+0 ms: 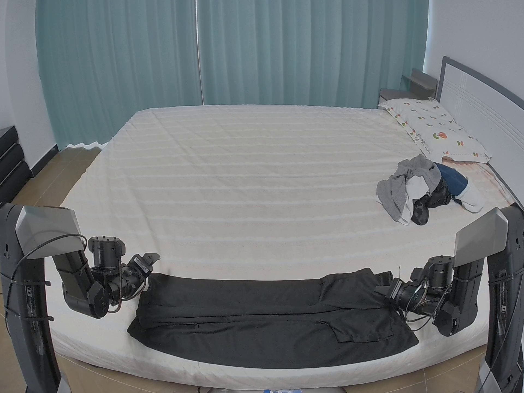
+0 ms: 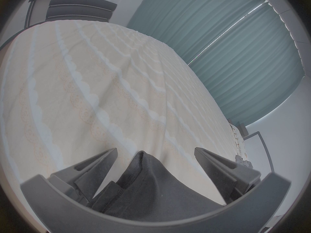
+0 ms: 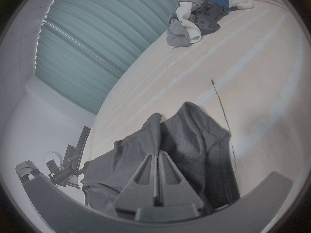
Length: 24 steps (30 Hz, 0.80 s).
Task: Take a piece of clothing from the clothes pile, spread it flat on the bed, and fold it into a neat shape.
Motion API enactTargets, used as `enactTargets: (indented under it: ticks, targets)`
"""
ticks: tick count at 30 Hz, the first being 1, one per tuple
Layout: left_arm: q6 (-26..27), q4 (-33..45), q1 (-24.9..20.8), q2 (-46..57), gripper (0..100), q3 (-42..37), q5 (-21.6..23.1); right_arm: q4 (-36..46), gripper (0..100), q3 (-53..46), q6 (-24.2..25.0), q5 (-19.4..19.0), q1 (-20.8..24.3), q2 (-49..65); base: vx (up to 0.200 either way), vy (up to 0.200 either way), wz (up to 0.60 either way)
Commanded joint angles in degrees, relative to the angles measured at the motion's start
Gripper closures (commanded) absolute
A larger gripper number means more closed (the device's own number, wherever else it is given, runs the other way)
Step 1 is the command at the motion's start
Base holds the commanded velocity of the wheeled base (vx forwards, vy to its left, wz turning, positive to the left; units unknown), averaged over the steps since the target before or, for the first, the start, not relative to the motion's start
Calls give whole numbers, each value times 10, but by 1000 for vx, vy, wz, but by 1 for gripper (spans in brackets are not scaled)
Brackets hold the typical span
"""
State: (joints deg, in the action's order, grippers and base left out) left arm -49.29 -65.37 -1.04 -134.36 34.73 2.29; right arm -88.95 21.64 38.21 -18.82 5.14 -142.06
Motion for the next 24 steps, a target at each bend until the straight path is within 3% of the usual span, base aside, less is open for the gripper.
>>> enactTargets:
  ticks: [1,9,22,23,24]
  targets:
    - [0,0,0,0,0,-1,0,-6,100,-24,-1,-4,-6,23,0,0,0]
    - [1,0,0,-1,0,-1,0,-6,100,-36,-5,-5,-13,27,0,0,0]
    - [0,-1,0,-1,0,-1,-1,-6,100,-48,-52,-7,-20,13,0,0,0]
    - [-1,-1,0,0,0,-1,-1,-6,0,-48,-57,-7,-20,13,0,0,0]
    - [-2,-1,1,0,0,0,-1,-6,0,-47,-58,-7,-20,11,0,0,0]
